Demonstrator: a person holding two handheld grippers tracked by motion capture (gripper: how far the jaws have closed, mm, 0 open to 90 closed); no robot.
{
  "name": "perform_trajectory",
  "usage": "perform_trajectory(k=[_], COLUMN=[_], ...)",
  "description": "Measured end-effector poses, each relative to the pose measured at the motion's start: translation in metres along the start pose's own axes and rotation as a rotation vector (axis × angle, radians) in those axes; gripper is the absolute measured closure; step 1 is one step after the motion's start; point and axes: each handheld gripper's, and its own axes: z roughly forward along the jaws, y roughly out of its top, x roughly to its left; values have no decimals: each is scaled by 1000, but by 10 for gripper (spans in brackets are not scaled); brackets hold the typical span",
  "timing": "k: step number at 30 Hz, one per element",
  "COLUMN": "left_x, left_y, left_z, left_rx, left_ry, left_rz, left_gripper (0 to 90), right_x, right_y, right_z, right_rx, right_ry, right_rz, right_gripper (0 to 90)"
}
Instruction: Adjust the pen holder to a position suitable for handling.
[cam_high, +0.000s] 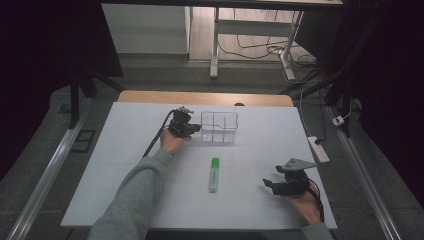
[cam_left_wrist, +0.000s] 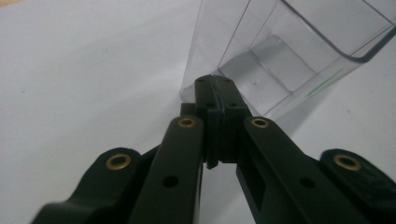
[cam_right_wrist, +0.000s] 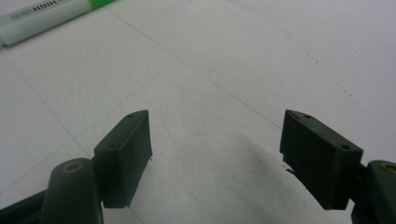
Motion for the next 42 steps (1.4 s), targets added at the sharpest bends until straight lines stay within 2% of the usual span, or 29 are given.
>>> perform_trajectory(k=[11,15,17,19,21,23,24,25,26,28,29,34,36,39,40,41,42], left_x=[-7,-6,-6,-5,-2,1,1,3,3,3,3,-2,-4,-7,-8,-9,-9], left_y=[7,7,7,4,0,-8,-8,-18,-18,-34,-34,-60,-69,-82,-86,-90,-93], left_z=[9,7,-1,-14,-29,-44,-44,-59,-59,-80,-80,-106,-112,-121,-123,-126,-128], left_rx=[7,2,4,1,-6,-28,-28,-46,-46,-60,-60,-67,-61,-64,-68,-68,-68], left_ry=[-13,-22,-25,4,24,27,27,28,28,35,35,47,40,29,28,22,21], left_rz=[8,7,31,65,79,72,72,67,67,76,76,111,127,148,153,152,148], left_gripper=[889,888,889,889,889,890,889,889,889,889,889,884,865,754,754,692,692], right_x=[1,1,1,1,0,0,1,1,1,1,1,1,1,1,1,1,1], right_y=[0,0,0,0,0,-1,-1,0,0,0,0,0,0,0,0,0,0], right_z=[2,1,1,0,0,0,0,0,-1,-1,-1,-1,-1,-1,-1,-1,-1], right_rx=[-4,-2,-3,-3,-2,-8,-7,-5,-5,-6,-6,-5,-4,-2,-2,-5,-5], right_ry=[8,9,8,9,7,9,3,7,9,8,8,5,4,2,2,-2,-2], right_rz=[-5,-7,-6,-4,-3,-1,-2,-3,-3,-3,-3,-3,-2,0,0,3,3], right_gripper=[247,247,247,247,247,247,246,247,247,246,246,246,246,246,246,246,246])
